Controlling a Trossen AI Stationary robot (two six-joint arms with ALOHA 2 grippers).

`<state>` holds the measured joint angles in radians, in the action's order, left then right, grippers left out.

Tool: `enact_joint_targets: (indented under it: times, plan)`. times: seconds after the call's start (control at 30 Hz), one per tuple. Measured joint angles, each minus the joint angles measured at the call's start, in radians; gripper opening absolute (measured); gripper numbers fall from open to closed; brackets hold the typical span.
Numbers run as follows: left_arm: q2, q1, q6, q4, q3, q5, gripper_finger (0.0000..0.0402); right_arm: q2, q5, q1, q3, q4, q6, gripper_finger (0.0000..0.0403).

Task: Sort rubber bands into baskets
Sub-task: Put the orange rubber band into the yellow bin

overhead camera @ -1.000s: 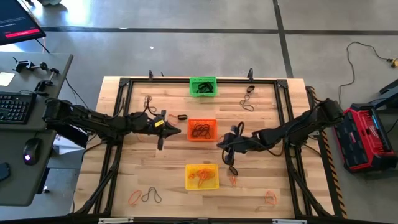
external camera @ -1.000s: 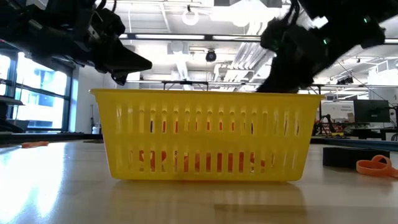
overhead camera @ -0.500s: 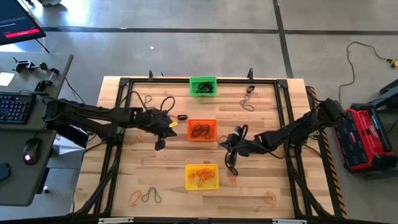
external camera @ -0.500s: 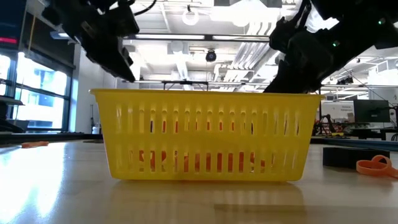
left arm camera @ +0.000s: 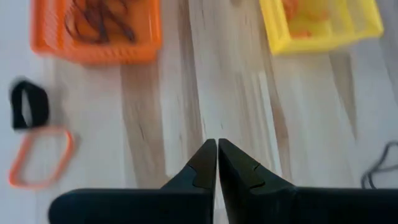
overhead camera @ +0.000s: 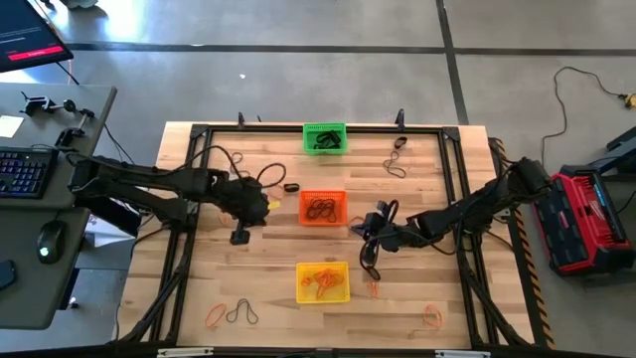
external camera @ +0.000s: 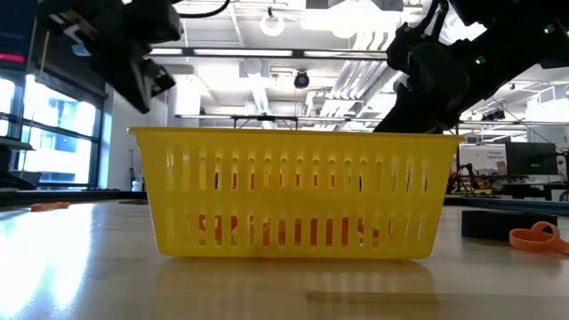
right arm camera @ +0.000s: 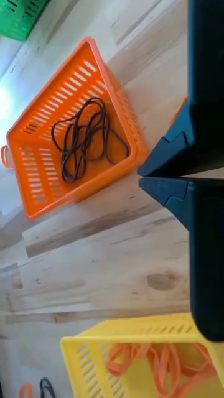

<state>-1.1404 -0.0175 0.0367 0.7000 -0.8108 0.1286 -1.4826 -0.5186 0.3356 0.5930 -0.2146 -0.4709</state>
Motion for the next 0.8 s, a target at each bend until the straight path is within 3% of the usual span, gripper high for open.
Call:
enact_joint_targets:
  times: [0.2, 0.4, 0.53, 0.8]
  plan:
    - [0.0, -0.081, -0.133, 0.164, 0.0, -0.042, 0.0053, 0.0, 0.0, 0.007, 0.0, 0.0, 0.0, 0.0]
    - [0.0, -0.131, -0.426, 0.355, 0.002, -0.174, 0.0094, 0.0, 0.0, 0.006, 0.0, 0.0, 0.002, 0.0]
    - [0.0, -0.116, -0.592, 0.378, 0.026, -0.225, 0.0103, 0.0, 0.001, 0.006, 0.0, -0.007, 0.004, 0.0]
    - [0.0, 0.0, -0.687, 0.376, 0.117, -0.224, 0.0104, 0.0, 0.003, 0.006, 0.0, -0.04, 0.012, 0.0]
